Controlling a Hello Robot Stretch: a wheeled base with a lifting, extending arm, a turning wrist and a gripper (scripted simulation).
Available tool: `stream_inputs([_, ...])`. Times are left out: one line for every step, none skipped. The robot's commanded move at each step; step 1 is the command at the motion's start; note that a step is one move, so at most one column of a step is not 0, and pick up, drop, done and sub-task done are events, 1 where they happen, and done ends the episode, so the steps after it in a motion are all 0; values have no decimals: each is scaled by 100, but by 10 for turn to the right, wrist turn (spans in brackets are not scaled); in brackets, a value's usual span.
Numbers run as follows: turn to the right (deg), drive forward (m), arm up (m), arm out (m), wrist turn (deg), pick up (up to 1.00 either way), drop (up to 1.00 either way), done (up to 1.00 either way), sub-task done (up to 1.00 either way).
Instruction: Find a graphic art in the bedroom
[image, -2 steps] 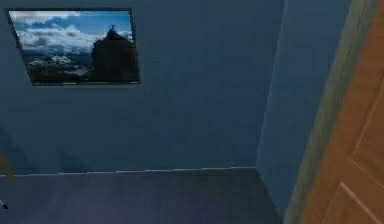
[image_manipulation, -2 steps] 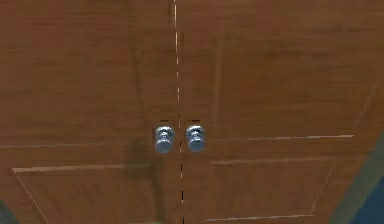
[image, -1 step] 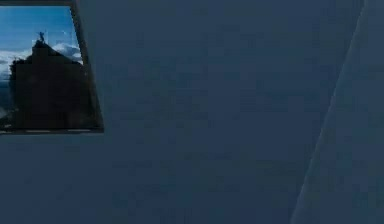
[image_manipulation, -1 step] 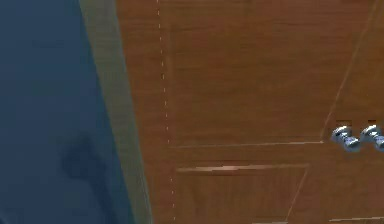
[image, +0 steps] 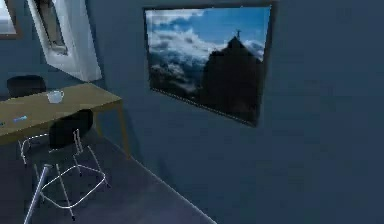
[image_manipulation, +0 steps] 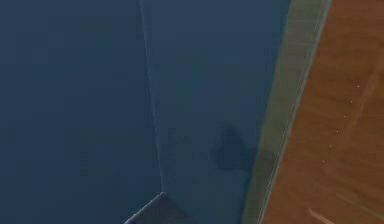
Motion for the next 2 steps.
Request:
stream_inputs([-270, 0, 0, 0, 0, 0, 0, 0, 0])
stream_inputs([0, 50, 0, 0, 0, 0, 0, 0, 0])
